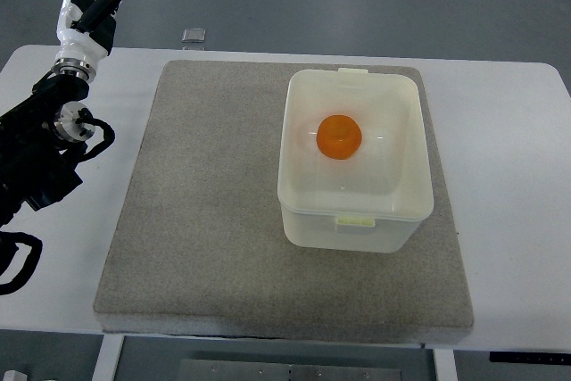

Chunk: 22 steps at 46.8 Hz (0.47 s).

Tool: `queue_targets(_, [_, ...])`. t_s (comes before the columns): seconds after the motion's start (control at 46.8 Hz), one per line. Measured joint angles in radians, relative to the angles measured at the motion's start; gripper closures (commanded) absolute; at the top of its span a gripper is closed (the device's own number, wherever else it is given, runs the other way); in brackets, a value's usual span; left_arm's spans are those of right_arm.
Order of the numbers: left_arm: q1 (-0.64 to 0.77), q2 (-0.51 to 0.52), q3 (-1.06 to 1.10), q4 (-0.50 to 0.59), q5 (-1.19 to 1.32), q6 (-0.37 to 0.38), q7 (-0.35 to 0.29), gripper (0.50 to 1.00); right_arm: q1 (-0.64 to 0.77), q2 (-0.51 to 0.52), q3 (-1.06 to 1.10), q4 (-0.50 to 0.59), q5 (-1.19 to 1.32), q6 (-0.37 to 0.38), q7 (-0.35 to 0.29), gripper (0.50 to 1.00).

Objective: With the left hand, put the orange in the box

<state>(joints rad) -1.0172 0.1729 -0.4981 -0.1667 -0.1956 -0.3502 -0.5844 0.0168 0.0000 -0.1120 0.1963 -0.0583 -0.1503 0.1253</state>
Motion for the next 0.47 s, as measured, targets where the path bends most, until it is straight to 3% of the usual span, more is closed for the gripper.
queue_targets(0.47, [0.002,-0.008,-0.063,-0.004,-0.01,-0.004,-0.002,0.529,0.0,0.0,0.0,0.0,0.0,0.0,0.0,0.568])
